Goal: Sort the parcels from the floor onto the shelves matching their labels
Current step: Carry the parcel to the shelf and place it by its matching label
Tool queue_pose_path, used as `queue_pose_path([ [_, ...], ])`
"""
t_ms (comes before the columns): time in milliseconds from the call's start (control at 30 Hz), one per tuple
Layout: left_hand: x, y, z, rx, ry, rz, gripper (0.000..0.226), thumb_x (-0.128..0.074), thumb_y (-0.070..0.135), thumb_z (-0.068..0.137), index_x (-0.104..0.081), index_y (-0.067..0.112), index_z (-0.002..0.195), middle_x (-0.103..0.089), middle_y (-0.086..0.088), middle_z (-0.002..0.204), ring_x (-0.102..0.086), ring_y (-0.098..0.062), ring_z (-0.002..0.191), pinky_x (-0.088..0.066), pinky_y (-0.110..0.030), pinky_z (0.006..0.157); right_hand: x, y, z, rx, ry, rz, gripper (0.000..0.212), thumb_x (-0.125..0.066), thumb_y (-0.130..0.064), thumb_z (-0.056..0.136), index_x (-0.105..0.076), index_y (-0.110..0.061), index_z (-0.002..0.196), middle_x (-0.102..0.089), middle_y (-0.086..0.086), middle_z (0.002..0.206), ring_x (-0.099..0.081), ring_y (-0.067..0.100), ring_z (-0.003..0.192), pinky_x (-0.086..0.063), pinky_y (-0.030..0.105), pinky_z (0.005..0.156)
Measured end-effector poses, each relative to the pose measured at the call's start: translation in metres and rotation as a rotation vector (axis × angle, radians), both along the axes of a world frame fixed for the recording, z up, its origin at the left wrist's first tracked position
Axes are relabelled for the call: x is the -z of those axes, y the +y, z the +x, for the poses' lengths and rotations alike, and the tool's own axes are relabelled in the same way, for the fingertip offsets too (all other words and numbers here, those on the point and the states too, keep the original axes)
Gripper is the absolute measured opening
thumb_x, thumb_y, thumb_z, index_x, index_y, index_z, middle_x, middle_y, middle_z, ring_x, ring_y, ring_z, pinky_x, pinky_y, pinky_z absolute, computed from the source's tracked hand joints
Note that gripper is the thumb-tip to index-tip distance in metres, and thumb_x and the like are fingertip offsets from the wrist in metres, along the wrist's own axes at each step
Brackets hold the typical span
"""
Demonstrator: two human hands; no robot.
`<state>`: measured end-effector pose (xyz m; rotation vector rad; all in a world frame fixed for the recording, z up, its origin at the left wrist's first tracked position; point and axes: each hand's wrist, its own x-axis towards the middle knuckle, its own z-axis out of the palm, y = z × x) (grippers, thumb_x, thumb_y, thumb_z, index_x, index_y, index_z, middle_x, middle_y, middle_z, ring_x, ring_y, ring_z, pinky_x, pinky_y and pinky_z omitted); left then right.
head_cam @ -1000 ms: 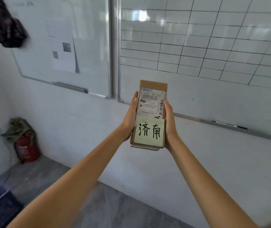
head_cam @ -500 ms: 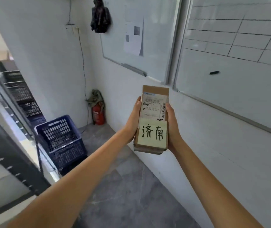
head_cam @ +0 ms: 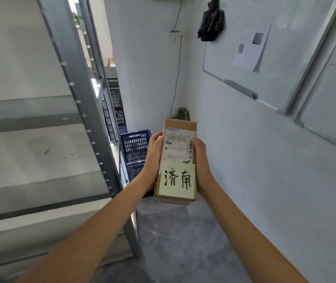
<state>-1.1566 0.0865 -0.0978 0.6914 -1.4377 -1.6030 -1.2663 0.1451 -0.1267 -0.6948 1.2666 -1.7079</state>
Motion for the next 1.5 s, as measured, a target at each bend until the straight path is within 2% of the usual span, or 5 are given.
queue_pose_path([
  [233, 0.011, -0.012, 0.107, -0.152, 0.064, 0.07, 0.071, -0.048, 0.057, 0.09, -0.043, 0.009, 0.142, -0.063, -0.023, 0.128, -0.063, -0.038, 0.115, -0.052, -0.053, 0.098, 0.003, -0.044, 0.091, -0.169, 0.048, -0.017, 0.101, -0.071, -0.071, 0.077, -0.046, -0.002, 0.146, -0.061, 0.034, 0.132, -0.065, 0.043, 0.109, -0.06, 0.049, 0.088],
  [400, 0.019, -0.026, 0.185, -0.309, 0.087, 0.105, 0.065, -0.045, 0.051, 0.092, -0.047, 0.005, 0.138, -0.064, -0.026, 0.125, -0.064, -0.041, 0.108, -0.054, -0.049, 0.089, 0.007, -0.072, 0.165, -0.225, 0.015, -0.073, 0.016, -0.051, -0.032, 0.106, -0.062, -0.021, 0.104, -0.077, 0.0, 0.088, -0.072, 0.014, 0.079, -0.062, 0.037, 0.08],
  [700, 0.03, -0.044, 0.321, -0.516, 0.097, 0.122, 0.064, -0.048, 0.052, 0.09, -0.051, 0.004, 0.132, -0.066, -0.028, 0.119, -0.06, -0.052, 0.113, -0.045, -0.067, 0.1, 0.013, -0.11, 0.303, -0.479, 0.113, 0.057, 0.087, -0.049, -0.076, 0.081, -0.052, -0.01, 0.138, -0.066, 0.024, 0.126, -0.068, 0.034, 0.106, -0.056, 0.044, 0.087],
  [1033, 0.037, -0.049, 0.461, -0.714, 0.055, 0.138, 0.038, -0.037, 0.035, 0.103, -0.062, 0.008, 0.114, -0.071, -0.021, 0.107, -0.067, -0.04, 0.096, -0.054, -0.051, 0.087, 0.034, -0.141, 0.452, -0.627, 0.065, 0.101, 0.096, -0.057, -0.09, 0.07, -0.057, -0.02, 0.136, -0.067, 0.017, 0.129, -0.067, 0.038, 0.118, -0.05, 0.061, 0.105],
  [1500, 0.047, -0.091, 0.532, -0.958, 0.043, 0.149, 0.057, -0.043, 0.058, 0.084, -0.065, 0.017, 0.118, -0.071, -0.022, 0.107, -0.065, -0.048, 0.106, -0.049, -0.066, 0.097, 0.041, -0.214, 0.532, -0.831, 0.106, 0.076, 0.073, -0.051, -0.071, 0.087, -0.062, -0.011, 0.127, -0.07, 0.021, 0.121, -0.066, 0.046, 0.115, -0.049, 0.064, 0.104],
])
